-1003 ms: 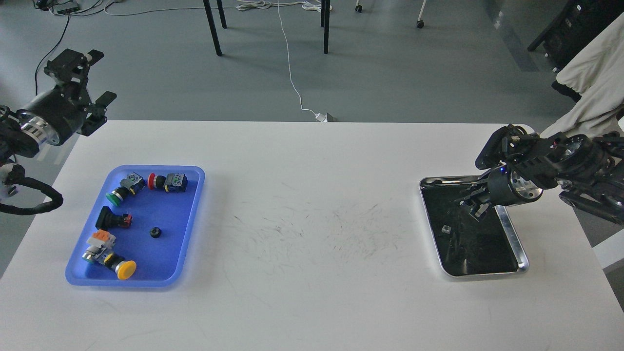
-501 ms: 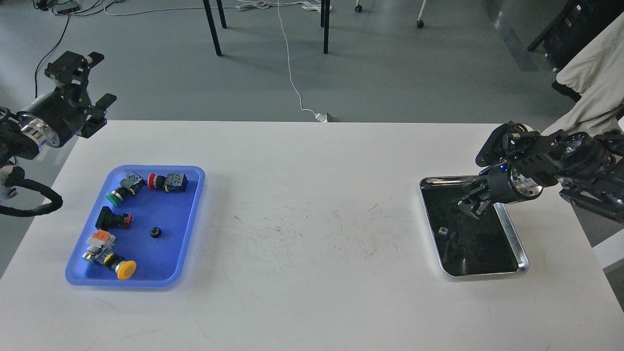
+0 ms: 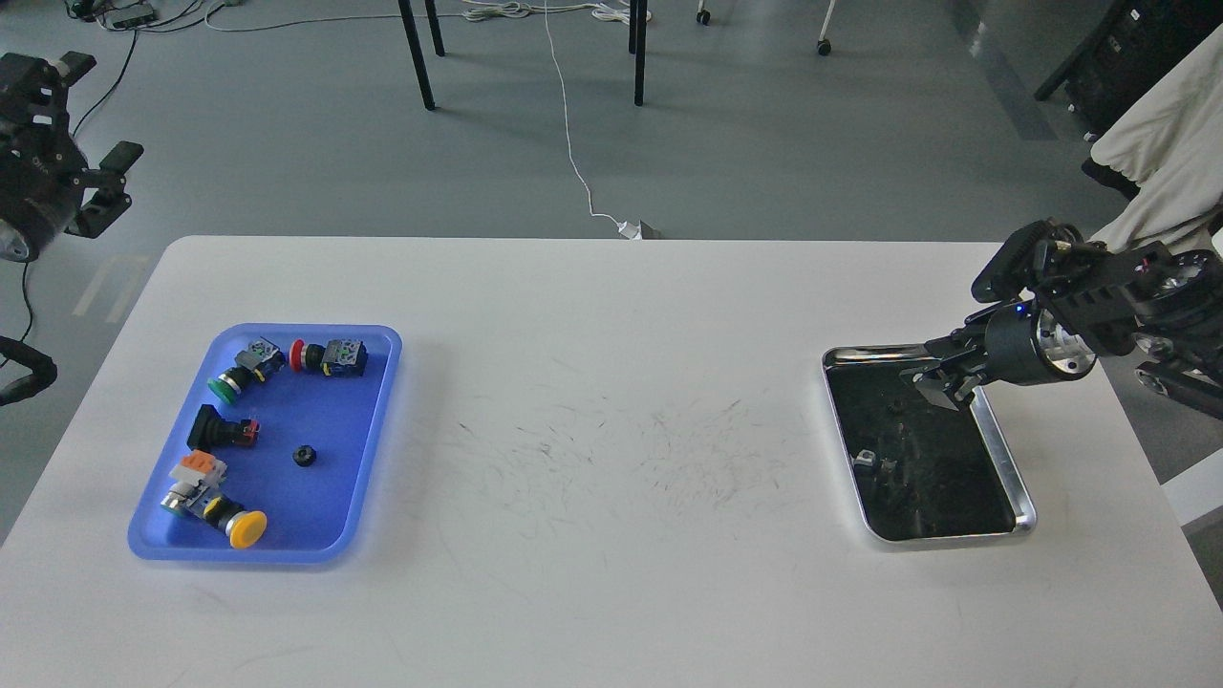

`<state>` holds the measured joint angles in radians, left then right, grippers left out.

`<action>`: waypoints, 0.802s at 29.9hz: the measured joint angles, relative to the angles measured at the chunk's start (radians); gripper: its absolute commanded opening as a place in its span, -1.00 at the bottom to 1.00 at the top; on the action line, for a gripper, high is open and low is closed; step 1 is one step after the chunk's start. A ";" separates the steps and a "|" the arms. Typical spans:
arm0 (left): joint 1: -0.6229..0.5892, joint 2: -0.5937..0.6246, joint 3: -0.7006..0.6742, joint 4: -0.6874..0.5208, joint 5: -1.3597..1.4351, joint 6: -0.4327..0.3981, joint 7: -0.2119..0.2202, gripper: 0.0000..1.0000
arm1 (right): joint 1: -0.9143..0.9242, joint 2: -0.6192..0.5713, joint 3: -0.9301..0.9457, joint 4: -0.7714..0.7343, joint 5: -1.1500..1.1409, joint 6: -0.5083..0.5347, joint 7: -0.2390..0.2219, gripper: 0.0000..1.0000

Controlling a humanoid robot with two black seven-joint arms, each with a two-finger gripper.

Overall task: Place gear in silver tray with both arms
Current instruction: 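Raise the right gripper up and away from the silver tray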

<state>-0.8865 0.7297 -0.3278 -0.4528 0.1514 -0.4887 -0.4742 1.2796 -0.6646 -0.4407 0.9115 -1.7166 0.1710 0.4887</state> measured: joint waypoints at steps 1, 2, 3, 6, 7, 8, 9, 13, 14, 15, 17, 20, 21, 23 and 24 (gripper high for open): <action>0.003 0.000 0.000 0.000 -0.019 0.000 0.000 0.98 | 0.000 -0.007 0.004 0.006 0.009 0.000 0.000 0.08; 0.007 0.000 0.000 0.001 -0.033 0.000 0.000 0.98 | 0.000 -0.013 0.008 0.013 0.019 0.000 0.000 0.12; 0.011 -0.002 0.000 0.001 -0.048 0.000 0.000 0.98 | 0.000 -0.019 0.009 0.022 0.029 0.000 0.000 0.15; 0.020 -0.009 0.002 -0.001 -0.070 0.000 0.000 0.98 | 0.001 -0.040 0.024 0.044 0.056 0.000 0.000 0.24; 0.023 -0.011 0.003 -0.001 -0.073 0.000 0.000 0.98 | 0.002 -0.049 0.032 0.049 0.064 0.000 0.000 0.29; 0.025 -0.012 0.003 -0.002 -0.075 0.000 0.001 0.98 | 0.002 -0.059 0.044 0.053 0.075 0.000 0.000 0.31; 0.027 -0.013 0.003 -0.002 -0.075 0.000 0.001 0.98 | 0.002 -0.070 0.056 0.056 0.088 -0.001 0.000 0.32; 0.030 -0.016 0.002 -0.011 -0.076 0.000 0.001 0.98 | 0.002 -0.102 0.085 0.070 0.162 -0.001 0.000 0.38; 0.032 -0.017 0.002 -0.021 -0.076 0.000 0.001 0.98 | 0.002 -0.111 0.092 0.077 0.189 -0.001 0.000 0.39; 0.035 -0.018 0.004 -0.038 -0.076 0.000 0.002 0.98 | 0.002 -0.121 0.101 0.088 0.220 -0.001 0.000 0.39; 0.046 -0.019 0.006 -0.081 -0.075 0.000 0.005 0.98 | 0.002 -0.148 0.125 0.118 0.284 -0.001 0.000 0.39; 0.059 -0.013 0.011 -0.156 -0.073 0.000 0.007 0.98 | -0.007 -0.189 0.166 0.164 0.377 -0.004 0.000 0.42; 0.060 -0.012 0.013 -0.175 -0.073 0.000 0.007 0.98 | -0.014 -0.201 0.177 0.175 0.404 -0.006 0.000 0.42; 0.062 -0.010 0.017 -0.208 -0.068 0.000 0.008 0.98 | -0.027 -0.225 0.202 0.190 0.449 -0.018 0.000 0.42; 0.063 -0.011 0.019 -0.219 -0.065 0.000 0.008 0.98 | -0.035 -0.239 0.216 0.198 0.471 -0.028 0.000 0.42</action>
<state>-0.8234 0.7192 -0.3092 -0.6717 0.0860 -0.4887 -0.4660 1.2445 -0.9033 -0.2246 1.1098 -1.2457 0.1427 0.4887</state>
